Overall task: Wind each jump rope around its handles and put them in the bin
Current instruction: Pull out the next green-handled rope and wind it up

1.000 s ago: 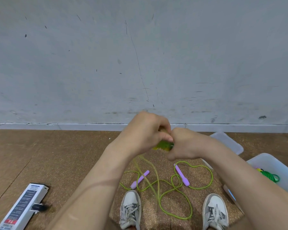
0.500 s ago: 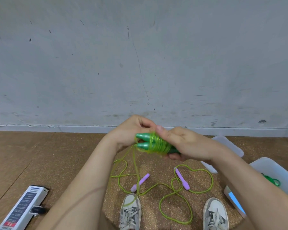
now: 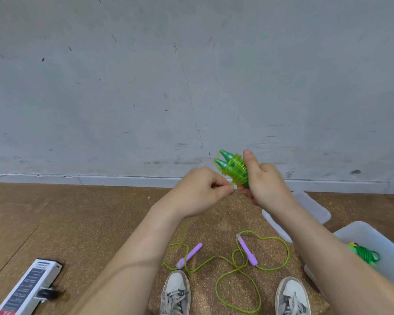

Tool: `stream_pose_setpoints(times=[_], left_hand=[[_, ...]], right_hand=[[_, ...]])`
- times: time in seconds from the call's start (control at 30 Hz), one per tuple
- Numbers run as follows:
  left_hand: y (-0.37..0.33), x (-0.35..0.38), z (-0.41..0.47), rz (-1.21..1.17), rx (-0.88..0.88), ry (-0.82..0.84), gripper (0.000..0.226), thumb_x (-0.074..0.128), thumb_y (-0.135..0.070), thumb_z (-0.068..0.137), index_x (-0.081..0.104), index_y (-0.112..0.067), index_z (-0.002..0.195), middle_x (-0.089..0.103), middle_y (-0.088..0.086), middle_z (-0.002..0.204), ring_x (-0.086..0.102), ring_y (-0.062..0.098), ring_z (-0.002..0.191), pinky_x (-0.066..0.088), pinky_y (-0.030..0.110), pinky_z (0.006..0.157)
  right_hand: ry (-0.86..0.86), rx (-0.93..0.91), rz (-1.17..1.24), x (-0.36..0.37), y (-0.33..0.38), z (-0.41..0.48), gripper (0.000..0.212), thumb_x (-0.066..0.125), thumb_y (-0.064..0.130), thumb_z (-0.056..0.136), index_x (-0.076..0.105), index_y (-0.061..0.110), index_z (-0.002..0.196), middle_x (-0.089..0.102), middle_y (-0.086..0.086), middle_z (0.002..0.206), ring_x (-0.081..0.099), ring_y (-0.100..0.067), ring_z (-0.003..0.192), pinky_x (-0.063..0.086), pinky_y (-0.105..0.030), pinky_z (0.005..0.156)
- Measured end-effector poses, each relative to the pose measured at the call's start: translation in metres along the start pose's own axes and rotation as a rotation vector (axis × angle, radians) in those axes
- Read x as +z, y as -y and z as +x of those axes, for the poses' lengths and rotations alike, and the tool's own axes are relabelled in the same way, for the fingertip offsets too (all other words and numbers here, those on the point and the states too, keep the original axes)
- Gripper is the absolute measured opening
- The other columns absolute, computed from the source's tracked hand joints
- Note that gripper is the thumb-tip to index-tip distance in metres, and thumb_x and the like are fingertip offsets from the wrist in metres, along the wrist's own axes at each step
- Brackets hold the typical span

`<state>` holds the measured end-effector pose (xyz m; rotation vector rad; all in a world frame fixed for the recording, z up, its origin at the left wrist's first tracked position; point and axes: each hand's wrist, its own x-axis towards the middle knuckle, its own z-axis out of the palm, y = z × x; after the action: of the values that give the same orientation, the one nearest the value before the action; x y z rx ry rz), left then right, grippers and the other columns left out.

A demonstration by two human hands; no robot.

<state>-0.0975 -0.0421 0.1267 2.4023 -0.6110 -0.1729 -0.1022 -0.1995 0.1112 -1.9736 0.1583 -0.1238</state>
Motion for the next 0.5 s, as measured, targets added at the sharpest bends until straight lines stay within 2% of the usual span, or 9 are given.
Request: stream_pose_setpoints(times=[0.07,0.1,0.13,0.2,0.27,0.33,0.43,0.5], left_hand=[[-0.007,-0.002,-0.003,0.263,0.068,0.026,0.029,0.056,-0.030,0.092,0.062,-0.013,0.070,0.046,0.000,0.053,0.042,0.016,0.057,0.035,0.033,0.058],[-0.010,-0.002,-0.006,0.354,0.100,0.039,0.031,0.054,-0.030,0.092,0.054,-0.014,0.065,0.045,0.001,0.053,0.042,0.020,0.059,0.035,0.035,0.059],[-0.013,-0.001,-0.009,0.411,0.128,0.047,0.032,0.053,-0.029,0.092,0.050,-0.014,0.064,0.045,0.002,0.054,0.043,0.022,0.061,0.036,0.035,0.058],[-0.017,0.001,-0.013,0.475,0.181,0.050,0.029,0.052,-0.028,0.092,0.051,-0.013,0.067,0.045,0.001,0.055,0.043,0.025,0.062,0.036,0.035,0.058],[-0.018,0.002,-0.014,0.497,0.216,0.029,0.027,0.051,-0.027,0.092,0.052,-0.013,0.069,0.041,-0.001,0.055,0.040,0.025,0.063,0.035,0.035,0.058],[-0.018,0.000,-0.014,0.493,0.227,0.007,0.025,0.052,-0.028,0.091,0.054,-0.014,0.070,0.040,-0.001,0.056,0.039,0.024,0.064,0.034,0.034,0.059],[-0.018,-0.006,-0.015,0.474,0.232,-0.024,0.018,0.055,-0.028,0.090,0.061,-0.016,0.077,0.054,0.002,0.062,0.049,0.026,0.069,0.035,0.034,0.061],[-0.019,-0.012,-0.017,0.416,0.216,-0.058,0.012,0.062,-0.029,0.087,0.070,-0.020,0.086,0.063,0.000,0.068,0.054,0.019,0.070,0.039,0.031,0.063]], right_hand=[[-0.004,-0.004,-0.113,0.002,-0.003,0.002,0.075,0.028,0.061,0.096,0.057,0.010,0.050,0.061,-0.004,0.046,0.059,-0.028,0.063,0.049,-0.038,0.073],[-0.011,-0.005,-0.169,0.003,-0.004,0.002,0.072,0.027,0.063,0.096,0.055,0.011,0.053,0.065,-0.009,0.058,0.061,-0.031,0.071,0.049,-0.038,0.075],[-0.021,-0.005,-0.212,0.004,-0.006,0.004,0.066,0.028,0.063,0.095,0.052,0.013,0.059,0.067,-0.016,0.071,0.063,-0.033,0.078,0.048,-0.038,0.075],[-0.016,-0.002,-0.252,0.003,-0.007,0.004,0.052,0.029,0.063,0.094,0.045,0.018,0.073,0.066,-0.017,0.085,0.063,-0.034,0.084,0.045,-0.036,0.072],[0.010,-0.043,-0.277,0.002,-0.006,0.005,0.047,0.030,0.060,0.096,0.042,0.019,0.075,0.062,-0.009,0.079,0.062,-0.033,0.081,0.043,-0.035,0.068],[0.045,-0.121,-0.320,0.003,-0.006,0.004,0.051,0.028,0.055,0.099,0.042,0.018,0.067,0.054,-0.003,0.066,0.058,-0.032,0.075,0.040,-0.036,0.066],[0.095,-0.180,-0.432,0.005,-0.003,-0.001,0.060,0.028,0.052,0.101,0.042,0.013,0.058,0.051,-0.004,0.060,0.055,-0.033,0.074,0.041,-0.038,0.066],[0.162,-0.187,-0.521,0.007,0.000,-0.004,0.060,0.027,0.054,0.099,0.046,0.015,0.058,0.054,-0.005,0.063,0.057,-0.033,0.077,0.044,-0.038,0.068]])
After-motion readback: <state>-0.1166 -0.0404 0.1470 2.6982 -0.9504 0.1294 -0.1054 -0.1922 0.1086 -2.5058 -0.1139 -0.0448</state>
